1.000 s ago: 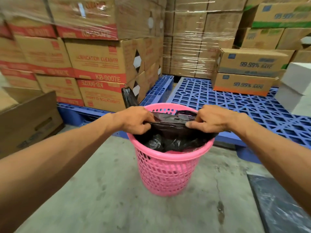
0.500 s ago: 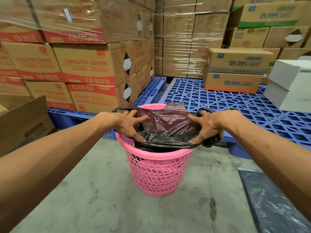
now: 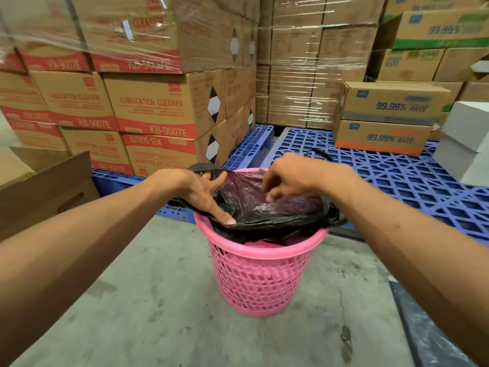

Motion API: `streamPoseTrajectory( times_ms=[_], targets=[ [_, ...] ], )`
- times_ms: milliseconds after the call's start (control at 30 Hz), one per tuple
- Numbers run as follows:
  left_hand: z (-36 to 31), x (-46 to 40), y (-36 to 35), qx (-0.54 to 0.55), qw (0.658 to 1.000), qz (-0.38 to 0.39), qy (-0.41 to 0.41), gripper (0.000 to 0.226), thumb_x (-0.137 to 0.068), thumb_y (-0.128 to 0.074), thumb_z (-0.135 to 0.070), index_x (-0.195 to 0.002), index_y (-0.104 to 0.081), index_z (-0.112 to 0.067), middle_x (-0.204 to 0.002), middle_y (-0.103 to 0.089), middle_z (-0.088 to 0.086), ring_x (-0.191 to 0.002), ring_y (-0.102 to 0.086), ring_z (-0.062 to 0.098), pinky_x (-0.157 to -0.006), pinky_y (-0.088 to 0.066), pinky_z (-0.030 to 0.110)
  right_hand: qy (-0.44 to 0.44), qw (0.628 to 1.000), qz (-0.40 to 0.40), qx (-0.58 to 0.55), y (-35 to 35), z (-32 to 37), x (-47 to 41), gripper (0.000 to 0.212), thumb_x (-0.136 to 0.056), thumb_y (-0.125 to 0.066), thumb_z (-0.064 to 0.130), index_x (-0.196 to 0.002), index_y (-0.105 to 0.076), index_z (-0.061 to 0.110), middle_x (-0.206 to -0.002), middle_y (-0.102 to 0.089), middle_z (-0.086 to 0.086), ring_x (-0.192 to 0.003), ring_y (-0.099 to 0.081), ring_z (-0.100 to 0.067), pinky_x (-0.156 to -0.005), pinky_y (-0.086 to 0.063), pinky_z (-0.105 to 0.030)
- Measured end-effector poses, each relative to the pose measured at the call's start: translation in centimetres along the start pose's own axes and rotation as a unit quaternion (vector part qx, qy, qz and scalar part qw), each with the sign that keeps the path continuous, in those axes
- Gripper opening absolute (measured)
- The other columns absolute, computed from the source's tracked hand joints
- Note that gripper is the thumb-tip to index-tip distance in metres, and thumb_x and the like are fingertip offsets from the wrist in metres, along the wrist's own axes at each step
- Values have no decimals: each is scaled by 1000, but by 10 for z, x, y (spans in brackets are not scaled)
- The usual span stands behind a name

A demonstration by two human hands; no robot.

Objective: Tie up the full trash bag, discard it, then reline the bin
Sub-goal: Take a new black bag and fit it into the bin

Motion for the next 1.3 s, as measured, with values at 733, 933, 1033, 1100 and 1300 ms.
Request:
streamPoseTrajectory(
  times_ms=[733,933,1033,1100,1300],
  targets=[
    [-56,-69,10,-135,980,-121,-81,59,-93,-54,-34,-148,-41,-17,-150,-43,14,-132,-48,32,-109,-41,46,-139,981,133,21,-107,-77,-27,121,-77,-70,41,-146,30,49,-154,45,3,-146,32,-28,-121,-7,-58],
    [-21,-118,5,-84,986,-140,-36,105,-87,-59,-56,-155,18,-32,-162,29,2,-152,12,34,-119,-4,62,-141,984,111,6,-108,-99,-40,116,-79,-69,44,-148,23,52,-157,39,7,-150,24,-26,-118,-4,-63],
    [-15,-126,9,-16,989,-130,-63,111,-83,-64,-47,-154,20,-34,-165,21,2,-152,7,35,-119,-10,60,-126,988,87,-25,-104,-109,-56,116,-75,-71,53,-152,16,50,-161,31,9,-153,14,-24,-121,-10,-58],
    [-14,-129,12,25,986,-142,-82,117,-80,-68,-51,-156,17,-28,-166,6,6,-151,-6,36,-120,-18,53,-117,990,75,-34,-102,-114,-63,115,-75,-71,58,-154,11,47,-164,23,9,-153,7,-25,-122,-12,-53],
    [-19,-121,29,124,965,-215,-82,99,-76,-65,-65,-154,-23,-22,-145,-46,11,-128,-49,33,-105,-43,46,-133,988,38,-68,-93,-130,-60,113,-66,-67,77,-153,0,52,-161,-11,5,-145,-25,-32,-116,-27,-55]
  ],
)
Point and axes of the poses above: each hand's wrist, its own x-axis away from the middle knuckle, its own y-axis out of the back of the hand, z = x × y, the point moved 6 cm from there along -x, towards the middle knuckle
